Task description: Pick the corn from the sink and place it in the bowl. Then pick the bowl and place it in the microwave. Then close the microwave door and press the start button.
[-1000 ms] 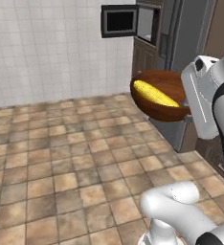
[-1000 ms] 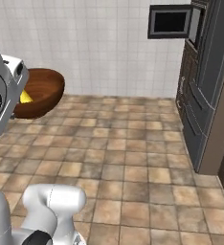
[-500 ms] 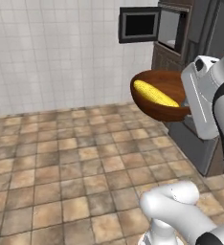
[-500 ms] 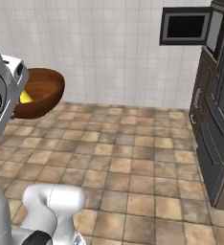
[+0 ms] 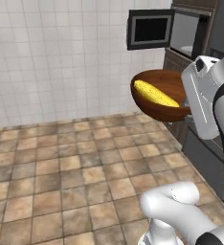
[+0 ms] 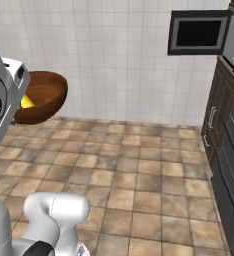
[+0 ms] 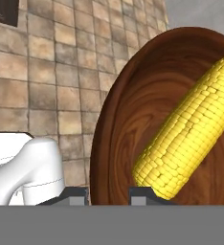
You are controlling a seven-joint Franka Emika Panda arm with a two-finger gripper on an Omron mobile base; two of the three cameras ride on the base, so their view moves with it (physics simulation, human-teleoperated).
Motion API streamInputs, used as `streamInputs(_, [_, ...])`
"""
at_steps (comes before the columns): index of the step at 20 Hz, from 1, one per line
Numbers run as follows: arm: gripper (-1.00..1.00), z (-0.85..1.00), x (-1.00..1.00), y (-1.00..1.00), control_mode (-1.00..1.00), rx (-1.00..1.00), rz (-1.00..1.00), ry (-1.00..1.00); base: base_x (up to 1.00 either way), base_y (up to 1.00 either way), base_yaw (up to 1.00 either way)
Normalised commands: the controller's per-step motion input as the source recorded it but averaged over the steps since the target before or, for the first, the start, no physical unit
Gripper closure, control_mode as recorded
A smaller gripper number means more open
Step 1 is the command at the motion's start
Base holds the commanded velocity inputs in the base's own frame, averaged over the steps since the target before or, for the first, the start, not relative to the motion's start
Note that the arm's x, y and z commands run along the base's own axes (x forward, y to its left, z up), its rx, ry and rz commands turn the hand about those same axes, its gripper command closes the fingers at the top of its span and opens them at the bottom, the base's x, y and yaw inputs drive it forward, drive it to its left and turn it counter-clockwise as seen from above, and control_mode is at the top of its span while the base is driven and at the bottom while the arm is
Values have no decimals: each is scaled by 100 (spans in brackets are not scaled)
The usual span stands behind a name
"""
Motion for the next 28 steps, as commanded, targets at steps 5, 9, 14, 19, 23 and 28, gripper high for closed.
streamInputs(5, [100,0,0,0,100,0,0,0,100,0,-6])
streamInputs(9, [100,0,0,0,100,0,0,0,100,0,-17])
streamInputs(14, [100,0,0,0,100,0,0,0,90,0,-50])
streamInputs(19, [100,0,0,0,100,0,0,0,66,0,-68])
streamInputs(23, [100,0,0,0,100,0,0,0,65,0,-74])
streamInputs(28, [100,0,0,0,100,0,0,0,77,13,-72])
